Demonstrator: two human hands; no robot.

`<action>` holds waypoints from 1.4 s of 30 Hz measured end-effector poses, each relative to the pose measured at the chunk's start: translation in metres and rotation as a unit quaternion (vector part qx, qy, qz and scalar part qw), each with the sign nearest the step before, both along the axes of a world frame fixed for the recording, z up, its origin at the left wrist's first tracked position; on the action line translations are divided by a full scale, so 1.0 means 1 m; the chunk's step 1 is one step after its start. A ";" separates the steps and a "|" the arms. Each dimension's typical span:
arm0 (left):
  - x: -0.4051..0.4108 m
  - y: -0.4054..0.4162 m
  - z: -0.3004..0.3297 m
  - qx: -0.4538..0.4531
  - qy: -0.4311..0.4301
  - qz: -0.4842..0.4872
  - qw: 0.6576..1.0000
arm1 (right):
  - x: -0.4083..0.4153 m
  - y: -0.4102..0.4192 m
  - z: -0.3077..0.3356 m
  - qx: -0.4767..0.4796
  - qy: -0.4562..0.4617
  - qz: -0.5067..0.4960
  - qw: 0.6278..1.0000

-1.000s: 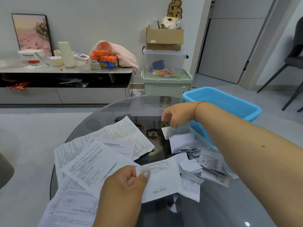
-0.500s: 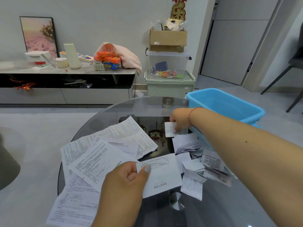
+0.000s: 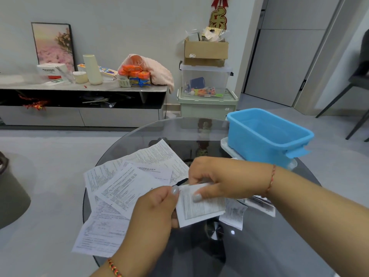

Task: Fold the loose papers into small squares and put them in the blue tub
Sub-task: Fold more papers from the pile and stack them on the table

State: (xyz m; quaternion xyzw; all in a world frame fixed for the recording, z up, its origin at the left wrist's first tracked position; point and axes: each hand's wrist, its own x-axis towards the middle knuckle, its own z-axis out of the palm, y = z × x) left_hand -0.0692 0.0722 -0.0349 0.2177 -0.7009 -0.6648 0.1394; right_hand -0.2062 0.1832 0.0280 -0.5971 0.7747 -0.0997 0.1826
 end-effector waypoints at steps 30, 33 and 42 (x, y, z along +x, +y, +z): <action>0.007 -0.016 -0.005 0.011 0.005 0.078 0.997 | -0.103 -0.004 -0.031 0.222 0.138 -0.218 0.940; 0.007 -0.018 -0.004 0.009 0.009 0.077 0.997 | -0.106 -0.008 -0.037 0.249 0.156 -0.219 0.930; 0.009 -0.021 -0.005 0.000 0.012 0.074 0.997 | -0.098 -0.002 -0.031 0.137 0.104 -0.238 0.956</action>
